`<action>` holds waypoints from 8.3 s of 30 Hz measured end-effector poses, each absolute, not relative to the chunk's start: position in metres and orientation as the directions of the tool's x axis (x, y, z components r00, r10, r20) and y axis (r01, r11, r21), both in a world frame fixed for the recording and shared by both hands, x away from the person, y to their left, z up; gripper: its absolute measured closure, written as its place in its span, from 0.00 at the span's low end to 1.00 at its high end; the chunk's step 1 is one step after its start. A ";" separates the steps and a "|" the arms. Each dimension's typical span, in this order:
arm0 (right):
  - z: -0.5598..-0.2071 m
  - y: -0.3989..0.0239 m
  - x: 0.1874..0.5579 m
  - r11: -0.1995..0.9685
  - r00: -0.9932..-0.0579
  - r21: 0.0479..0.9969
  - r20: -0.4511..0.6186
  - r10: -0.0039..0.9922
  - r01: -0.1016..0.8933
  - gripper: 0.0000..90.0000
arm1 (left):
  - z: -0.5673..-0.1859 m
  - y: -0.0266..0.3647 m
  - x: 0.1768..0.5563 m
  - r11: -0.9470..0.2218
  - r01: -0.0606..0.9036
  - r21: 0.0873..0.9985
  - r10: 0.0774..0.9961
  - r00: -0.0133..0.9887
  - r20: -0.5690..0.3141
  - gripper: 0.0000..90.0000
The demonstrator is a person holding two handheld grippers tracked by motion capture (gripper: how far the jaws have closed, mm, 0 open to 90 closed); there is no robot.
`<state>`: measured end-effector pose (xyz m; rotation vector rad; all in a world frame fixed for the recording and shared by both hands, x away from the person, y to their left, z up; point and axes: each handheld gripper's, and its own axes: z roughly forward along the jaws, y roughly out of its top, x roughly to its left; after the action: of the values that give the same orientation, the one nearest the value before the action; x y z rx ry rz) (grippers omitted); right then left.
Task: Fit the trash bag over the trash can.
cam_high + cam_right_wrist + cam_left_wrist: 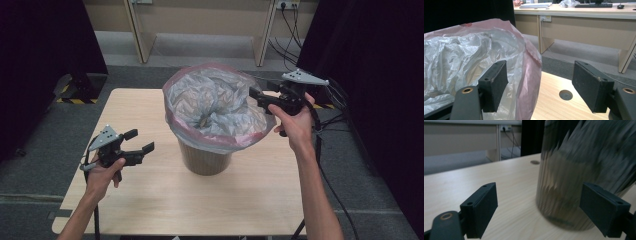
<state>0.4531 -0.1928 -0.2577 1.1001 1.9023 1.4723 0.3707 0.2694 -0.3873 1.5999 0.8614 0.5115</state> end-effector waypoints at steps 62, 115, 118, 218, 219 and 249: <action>-0.250 -0.194 0.436 -0.055 -0.585 0.958 0.217 0.782 0.281 0.30 | -0.302 0.237 0.341 0.175 0.075 0.982 0.668 0.723 -0.175 0.15; -0.259 -0.188 0.474 0.160 -0.537 0.959 -0.008 0.843 0.236 0.92 | -0.354 0.216 0.340 0.009 0.104 0.995 0.685 0.724 -0.082 1.00; -0.278 -0.186 0.489 0.179 -0.531 0.936 0.010 0.848 0.303 0.95 | -0.365 0.222 0.349 0.020 0.139 0.990 0.697 0.708 -0.114 1.00; -0.260 -0.177 0.455 0.149 -0.515 0.949 0.017 0.857 0.279 0.21 | -0.487 0.275 0.375 -0.368 0.576 0.730 0.833 0.553 -0.018 0.06; -0.256 -0.174 0.455 0.158 -0.518 0.949 0.007 0.855 0.274 0.21 | -0.487 0.275 0.375 -0.367 0.577 0.730 0.833 0.553 -0.018 0.06; -0.210 -0.033 0.464 0.357 -0.697 0.906 -0.103 0.709 0.230 0.21 | -0.487 0.275 0.376 -0.364 0.578 0.730 0.835 0.550 -0.019 0.05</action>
<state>0.4635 -0.0330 -0.2103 0.8146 2.1386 1.3130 0.3756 0.2746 -0.4872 2.0830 1.1333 0.4686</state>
